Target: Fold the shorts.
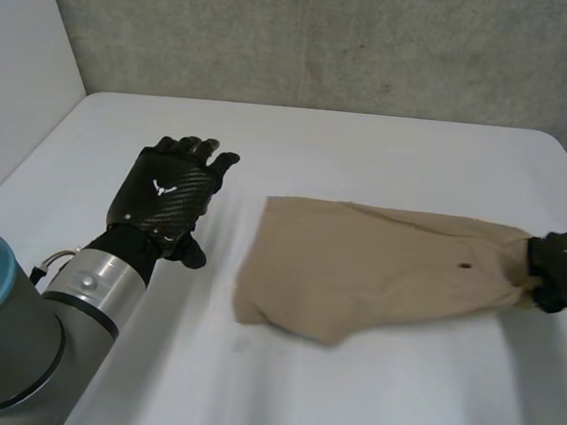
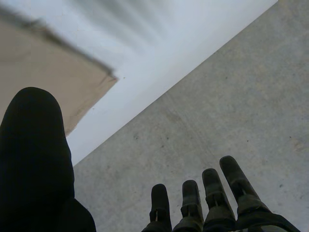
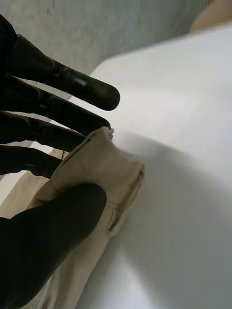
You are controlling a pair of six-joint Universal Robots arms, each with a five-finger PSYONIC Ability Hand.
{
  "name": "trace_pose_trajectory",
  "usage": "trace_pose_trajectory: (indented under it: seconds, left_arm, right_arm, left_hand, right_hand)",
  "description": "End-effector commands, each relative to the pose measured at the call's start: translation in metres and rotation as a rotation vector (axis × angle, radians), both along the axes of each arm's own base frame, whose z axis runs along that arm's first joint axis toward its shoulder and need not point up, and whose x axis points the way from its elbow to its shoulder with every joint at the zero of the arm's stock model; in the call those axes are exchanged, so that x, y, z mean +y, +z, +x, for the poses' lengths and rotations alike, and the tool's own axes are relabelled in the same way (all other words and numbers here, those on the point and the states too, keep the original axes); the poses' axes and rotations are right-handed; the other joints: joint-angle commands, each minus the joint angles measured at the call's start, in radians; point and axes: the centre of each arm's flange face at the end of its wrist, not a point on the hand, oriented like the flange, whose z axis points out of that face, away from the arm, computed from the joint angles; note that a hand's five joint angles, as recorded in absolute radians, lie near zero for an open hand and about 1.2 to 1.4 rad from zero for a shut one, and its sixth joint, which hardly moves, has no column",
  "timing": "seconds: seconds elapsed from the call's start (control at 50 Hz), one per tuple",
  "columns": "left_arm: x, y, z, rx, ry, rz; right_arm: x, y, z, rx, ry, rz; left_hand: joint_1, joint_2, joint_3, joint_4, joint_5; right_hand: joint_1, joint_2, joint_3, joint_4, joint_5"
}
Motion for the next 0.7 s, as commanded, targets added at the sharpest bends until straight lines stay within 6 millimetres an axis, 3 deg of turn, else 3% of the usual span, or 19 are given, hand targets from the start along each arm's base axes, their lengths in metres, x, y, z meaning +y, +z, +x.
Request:
trace_pose_trajectory:
  seconds: [0.02, 0.04, 0.06, 0.12, 0.14, 0.18, 0.24, 0.26, 0.28, 0.3, 0.34, 0.36, 0.38, 0.44, 0.52, 0.56, 0.6, 0.7]
  left_arm:
    - [0.004, 0.005, 0.009, -0.006, 0.019, 0.014]
    - [0.004, 0.004, 0.010, -0.008, 0.019, 0.017]
    - [0.004, 0.004, 0.010, -0.008, 0.019, 0.017]
    - [0.005, 0.006, 0.010, -0.007, 0.019, 0.013]
    - [0.005, 0.005, 0.010, -0.007, 0.021, 0.015]
    - [0.004, 0.005, 0.011, -0.008, 0.024, 0.015]
    - [0.005, 0.005, 0.011, -0.009, 0.024, 0.016]
    - [0.005, 0.004, 0.011, -0.011, 0.024, 0.020]
    - [0.006, 0.004, 0.012, -0.011, 0.024, 0.020]
    - [0.006, 0.004, 0.012, -0.011, 0.024, 0.020]
    - [0.007, 0.002, 0.012, -0.016, 0.024, 0.028]
    - [0.007, 0.002, 0.012, -0.016, 0.024, 0.028]
    - [0.007, 0.001, 0.013, -0.017, 0.024, 0.029]
    - [0.008, -0.001, 0.013, -0.019, 0.024, 0.037]
    - [0.007, -0.002, 0.013, -0.021, 0.025, 0.039]
    - [0.005, 0.000, 0.012, -0.018, 0.025, 0.032]
    - [0.002, 0.003, 0.011, -0.010, 0.025, 0.021]
    - [-0.012, 0.022, -0.002, 0.028, 0.010, -0.044]
  right_arm:
    - [-0.013, 0.016, -0.025, 0.170, -0.019, -0.011]
    - [-0.015, 0.023, -0.018, 0.181, 0.000, -0.033]
    - [-0.014, 0.036, 0.008, 0.166, 0.072, -0.084]
    - [-0.011, 0.044, 0.027, 0.146, 0.123, -0.115]
    - [-0.006, 0.056, 0.054, 0.112, 0.203, -0.161]
    - [0.004, 0.067, 0.082, 0.088, 0.283, -0.206]
    - [0.015, 0.073, 0.106, 0.073, 0.357, -0.236]
    - [0.040, 0.076, 0.147, 0.050, 0.502, -0.271]
    - [0.040, 0.076, 0.147, 0.050, 0.503, -0.271]
    - [0.050, 0.074, 0.161, 0.042, 0.559, -0.277]
    - [0.088, 0.054, 0.203, 0.010, 0.763, -0.244]
    - [0.088, 0.053, 0.203, 0.010, 0.764, -0.244]
    - [0.105, 0.032, 0.218, 0.001, 0.862, -0.181]
    - [0.114, 0.002, 0.224, 0.004, 0.913, -0.086]
    - [0.115, -0.002, 0.223, 0.007, 0.913, -0.054]
    - [0.114, 0.016, 0.220, -0.018, 0.903, -0.081]
    - [0.110, 0.026, 0.218, -0.038, 0.884, -0.102]
    - [0.085, 0.059, 0.192, -0.196, 0.730, -0.102]
  left_hand:
    - [-0.028, -0.028, -0.037, -0.029, -0.044]
    - [-0.028, -0.028, -0.037, -0.029, -0.044]
    - [-0.028, -0.028, -0.037, -0.029, -0.044]
    - [-0.028, -0.028, -0.037, -0.029, -0.044]
    - [-0.028, -0.028, -0.037, -0.029, -0.044]
    - [-0.028, -0.028, -0.037, -0.029, -0.044]
    - [-0.028, -0.028, -0.037, -0.029, -0.044]
    - [-0.028, -0.028, -0.037, -0.029, -0.044]
    - [-0.025, -0.025, -0.034, -0.026, -0.041]
    - [-0.025, -0.025, -0.034, -0.026, -0.041]
    - [-0.028, -0.028, -0.037, -0.029, -0.044]
    - [-0.028, -0.028, -0.037, -0.029, -0.044]
    - [-0.028, -0.028, -0.037, -0.029, -0.044]
    - [-0.028, -0.028, -0.037, -0.029, -0.044]
    - [-0.028, -0.028, -0.037, -0.029, -0.044]
    - [-0.028, -0.028, -0.037, -0.029, -0.044]
    - [-0.028, -0.028, -0.037, -0.029, -0.044]
    - [-0.022, -0.022, -0.031, -0.023, -0.038]
  right_hand:
    - [0.453, 0.228, 0.253, 0.205, 0.273]
    - [0.453, 0.228, 0.253, 0.205, 0.273]
    - [0.453, 0.228, 0.253, 0.205, 0.273]
    - [0.453, 0.228, 0.253, 0.205, 0.273]
    - [0.453, 0.228, 0.253, 0.205, 0.273]
    - [0.453, 0.228, 0.253, 0.205, 0.273]
    - [0.453, 0.228, 0.253, 0.205, 0.273]
    - [0.453, 0.228, 0.253, 0.205, 0.273]
    - [0.453, 0.228, 0.253, 0.205, 0.273]
    - [0.453, 0.228, 0.253, 0.205, 0.273]
    - [0.453, 0.228, 0.253, 0.205, 0.273]
    - [0.453, 0.228, 0.253, 0.205, 0.273]
    - [0.453, 0.228, 0.253, 0.205, 0.273]
    - [0.453, 0.228, 0.253, 0.205, 0.273]
    - [0.334, 0.109, 0.134, 0.086, 0.154]
    - [-0.483, -0.709, -0.684, -0.732, -0.663]
    - [-0.769, -0.994, -0.969, -1.017, -0.948]
    - [-0.769, -0.994, -0.969, -1.017, -0.948]
